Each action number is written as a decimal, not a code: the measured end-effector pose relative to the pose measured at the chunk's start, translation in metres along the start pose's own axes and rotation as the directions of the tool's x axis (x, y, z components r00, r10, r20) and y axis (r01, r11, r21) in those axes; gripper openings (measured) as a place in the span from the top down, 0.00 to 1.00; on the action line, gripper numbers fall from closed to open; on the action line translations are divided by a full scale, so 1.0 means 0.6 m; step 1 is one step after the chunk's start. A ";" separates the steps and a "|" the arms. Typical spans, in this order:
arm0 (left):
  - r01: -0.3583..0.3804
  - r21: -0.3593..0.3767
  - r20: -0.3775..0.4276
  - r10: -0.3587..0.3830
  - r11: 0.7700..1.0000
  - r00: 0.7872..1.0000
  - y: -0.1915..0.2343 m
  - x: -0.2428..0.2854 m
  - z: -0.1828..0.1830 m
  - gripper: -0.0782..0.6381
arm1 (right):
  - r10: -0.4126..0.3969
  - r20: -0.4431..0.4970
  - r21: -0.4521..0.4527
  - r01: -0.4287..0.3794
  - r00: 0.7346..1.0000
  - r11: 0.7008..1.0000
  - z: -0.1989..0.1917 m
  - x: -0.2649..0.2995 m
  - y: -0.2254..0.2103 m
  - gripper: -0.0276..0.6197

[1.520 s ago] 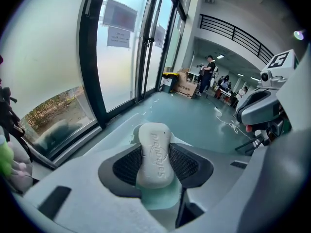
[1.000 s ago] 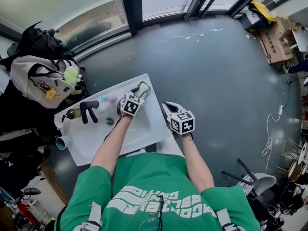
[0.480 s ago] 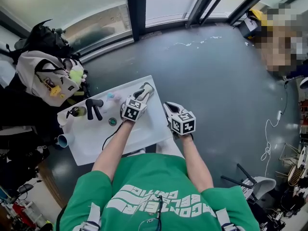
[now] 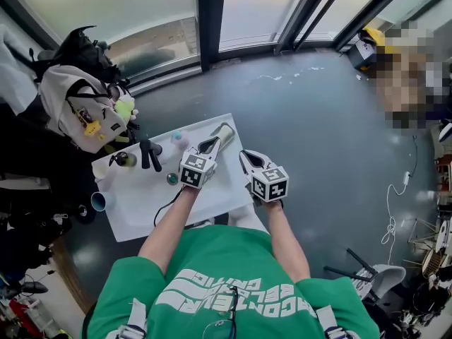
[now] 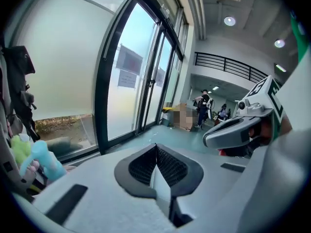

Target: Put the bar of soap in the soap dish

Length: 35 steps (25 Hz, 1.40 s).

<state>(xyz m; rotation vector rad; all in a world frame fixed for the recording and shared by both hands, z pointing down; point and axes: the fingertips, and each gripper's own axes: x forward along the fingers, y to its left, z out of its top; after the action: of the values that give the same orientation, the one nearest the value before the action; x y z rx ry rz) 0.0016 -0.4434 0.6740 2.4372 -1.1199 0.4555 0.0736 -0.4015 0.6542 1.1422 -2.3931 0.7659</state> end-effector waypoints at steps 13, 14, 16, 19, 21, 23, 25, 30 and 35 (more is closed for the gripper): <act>0.028 -0.035 0.097 -0.024 0.999 0.995 -0.009 -0.148 0.008 0.88 | -0.026 0.101 -0.017 0.028 0.995 0.999 0.019 -0.034 0.109 0.94; 0.031 -0.026 0.104 -0.028 0.999 0.994 -0.012 -0.156 0.011 0.88 | -0.028 0.106 -0.015 0.030 0.994 0.999 0.018 -0.038 0.114 0.94; 0.044 -0.011 0.119 -0.043 0.999 0.992 -0.021 -0.168 0.018 0.88 | -0.035 0.117 -0.013 0.036 0.993 0.999 0.018 -0.046 0.121 0.94; 0.062 -0.013 0.147 -0.059 0.998 0.987 -0.030 -0.187 0.029 0.88 | -0.047 0.134 -0.012 0.049 0.990 0.999 0.021 -0.062 0.129 0.94; 0.062 -0.023 0.167 -0.058 0.998 0.984 -0.030 -0.199 0.035 0.88 | -0.054 0.146 -0.012 0.057 0.988 0.998 0.023 -0.071 0.134 0.94; 0.058 -0.015 0.173 -0.055 0.998 0.983 -0.030 -0.209 0.036 0.88 | -0.060 0.160 -0.011 0.063 0.985 0.998 0.025 -0.079 0.138 0.94; 0.051 0.004 0.170 -0.051 0.999 0.984 -0.034 -0.215 0.036 0.88 | -0.066 0.174 -0.012 0.069 0.982 0.998 0.027 -0.089 0.139 0.94; 0.054 0.015 0.175 -0.056 0.998 0.983 -0.050 -0.228 0.041 0.88 | -0.077 0.204 -0.006 0.080 0.976 0.997 0.030 -0.113 0.138 0.94; 0.080 0.018 0.162 -0.082 0.997 0.983 -0.045 -0.230 0.021 0.88 | -0.082 0.215 -0.006 0.085 0.973 0.996 0.031 -0.100 0.150 0.94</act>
<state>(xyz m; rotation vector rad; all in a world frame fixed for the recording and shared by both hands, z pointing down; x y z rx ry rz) -0.0618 -0.3458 0.5939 2.5569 -1.0797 0.2417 0.0361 -0.3308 0.5795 1.3725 -2.4994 0.6236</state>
